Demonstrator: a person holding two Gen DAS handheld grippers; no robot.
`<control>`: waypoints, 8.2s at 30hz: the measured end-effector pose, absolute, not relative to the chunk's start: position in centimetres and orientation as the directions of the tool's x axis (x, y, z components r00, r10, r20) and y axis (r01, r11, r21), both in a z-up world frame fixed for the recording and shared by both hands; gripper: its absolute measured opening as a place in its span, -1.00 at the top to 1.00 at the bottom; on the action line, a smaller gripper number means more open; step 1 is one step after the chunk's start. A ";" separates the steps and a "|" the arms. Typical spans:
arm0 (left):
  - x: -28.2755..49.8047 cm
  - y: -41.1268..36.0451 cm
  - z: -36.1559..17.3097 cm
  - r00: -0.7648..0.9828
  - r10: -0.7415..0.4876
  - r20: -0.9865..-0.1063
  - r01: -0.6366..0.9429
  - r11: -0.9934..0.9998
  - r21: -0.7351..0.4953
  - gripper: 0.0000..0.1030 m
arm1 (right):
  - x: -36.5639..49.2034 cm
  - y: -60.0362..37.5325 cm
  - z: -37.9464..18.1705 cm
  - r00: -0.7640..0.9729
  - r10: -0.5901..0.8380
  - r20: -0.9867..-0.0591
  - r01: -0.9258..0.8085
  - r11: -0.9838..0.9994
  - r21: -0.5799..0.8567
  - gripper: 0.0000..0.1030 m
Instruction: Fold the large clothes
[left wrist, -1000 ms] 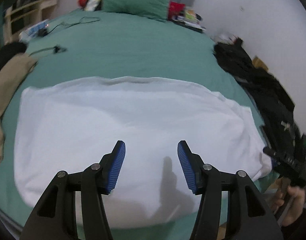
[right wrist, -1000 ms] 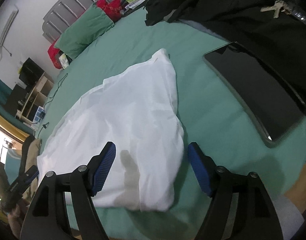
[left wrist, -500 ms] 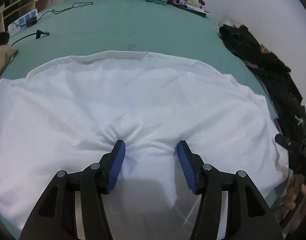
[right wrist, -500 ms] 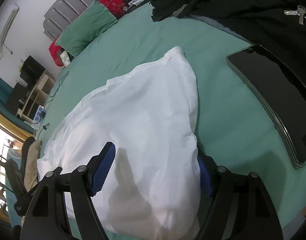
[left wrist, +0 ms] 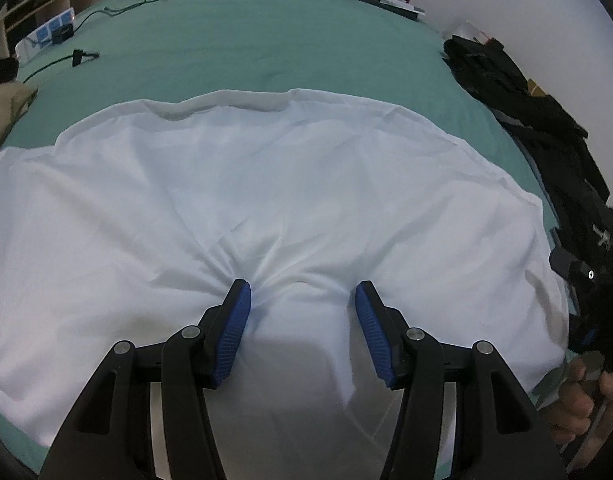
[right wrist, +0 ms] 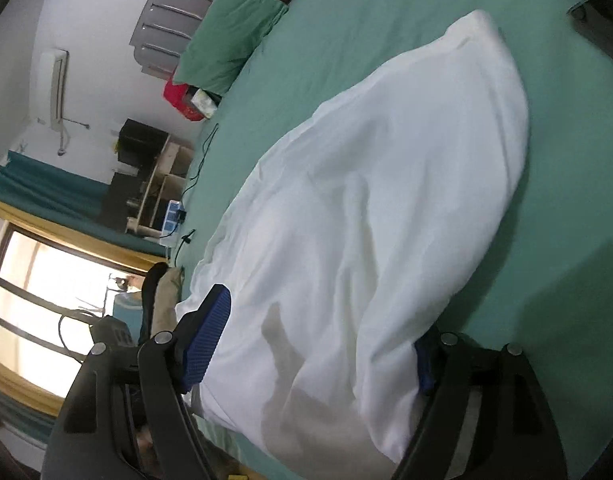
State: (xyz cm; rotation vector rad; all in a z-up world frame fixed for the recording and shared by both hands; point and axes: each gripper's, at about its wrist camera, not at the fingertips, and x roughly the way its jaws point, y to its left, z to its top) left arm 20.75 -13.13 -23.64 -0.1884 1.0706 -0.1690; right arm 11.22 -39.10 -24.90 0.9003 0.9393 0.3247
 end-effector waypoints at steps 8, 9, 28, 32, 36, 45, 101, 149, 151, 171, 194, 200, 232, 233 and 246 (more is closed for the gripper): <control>21.0 -14.3 -23.6 0.475 -0.188 -0.859 0.059 0.982 -0.181 -0.11 | 11.7 -36.1 -25.3 0.512 0.628 -0.586 0.082 0.644 0.761 0.25; 21.1 -14.6 -23.7 0.476 -0.184 -0.860 0.063 0.982 -0.176 -0.11 | 11.8 -35.7 -25.3 0.510 0.624 -0.592 0.080 0.651 0.755 0.39; 17.8 -6.2 -17.1 0.612 -0.212 -0.762 0.067 0.974 -0.217 -0.11 | 12.2 -26.0 -14.8 0.620 0.306 -0.723 -0.107 0.945 0.308 0.68; 15.9 -1.6 -15.8 0.655 -0.183 -0.733 0.022 0.974 -0.224 -0.11 | 12.8 -22.9 -13.8 0.617 0.296 -0.730 -0.164 0.955 0.248 0.68; 14.7 2.8 -15.4 0.671 -0.155 -0.725 -0.031 0.971 -0.236 -0.11 | 13.4 -18.8 -13.3 0.603 0.295 -0.741 -0.213 0.955 0.206 0.68; 12.9 8.0 -17.3 0.665 -0.185 -0.724 -0.125 0.928 -0.352 -0.11 | 14.3 -8.6 -15.1 0.501 0.318 -0.805 -0.381 0.916 0.125 0.68; 26.1 9.4 -22.2 0.560 -0.228 -0.796 -0.084 0.941 -0.329 -0.11 | 13.6 -23.2 -20.7 0.498 0.452 -0.740 -0.128 0.883 0.453 0.00; 14.4 11.4 -20.1 0.519 -0.351 -0.779 0.001 0.912 -0.410 0.90 | 11.7 -19.6 -22.4 0.487 0.433 -0.759 -0.192 0.900 0.390 -0.54; 14.0 11.8 -21.0 0.505 -0.313 -0.804 -0.022 0.927 -0.375 0.90 | 11.3 -18.0 -23.1 0.488 0.401 -0.775 -0.219 0.916 0.336 -0.54; 13.5 3.1 -17.4 0.551 -0.347 -0.759 0.118 0.933 -0.341 0.13 | 9.4 -16.1 -19.6 0.561 0.317 -0.765 -0.209 0.948 0.239 -0.58; 13.1 13.4 -21.0 0.553 -0.211 -0.806 -0.197 0.907 -0.373 -0.28 | 9.3 -15.1 -20.8 0.528 0.311 -0.791 -0.240 0.947 0.212 -0.74; 13.3 15.3 -23.9 0.552 -0.335 -0.763 -0.245 0.810 -0.533 -0.43 | 10.0 -17.1 -19.6 0.572 0.303 -0.762 -0.173 0.953 0.249 -0.74; 16.0 8.1 -24.2 0.467 -0.301 -0.831 0.038 0.946 -0.321 -0.55 | 13.3 -17.5 -23.3 0.498 0.414 -0.762 -0.150 0.907 0.394 -0.68; 16.0 7.8 -24.1 0.474 -0.291 -0.831 0.031 0.949 -0.315 -0.55 | 13.4 -17.3 -23.5 0.494 0.425 -0.758 -0.151 0.901 0.407 -0.68; 16.7 6.5 -25.0 0.437 -0.499 -0.748 0.109 0.855 -0.506 -0.55 | 12.9 -14.9 -24.6 0.478 0.513 -0.712 -0.206 0.854 0.477 -0.18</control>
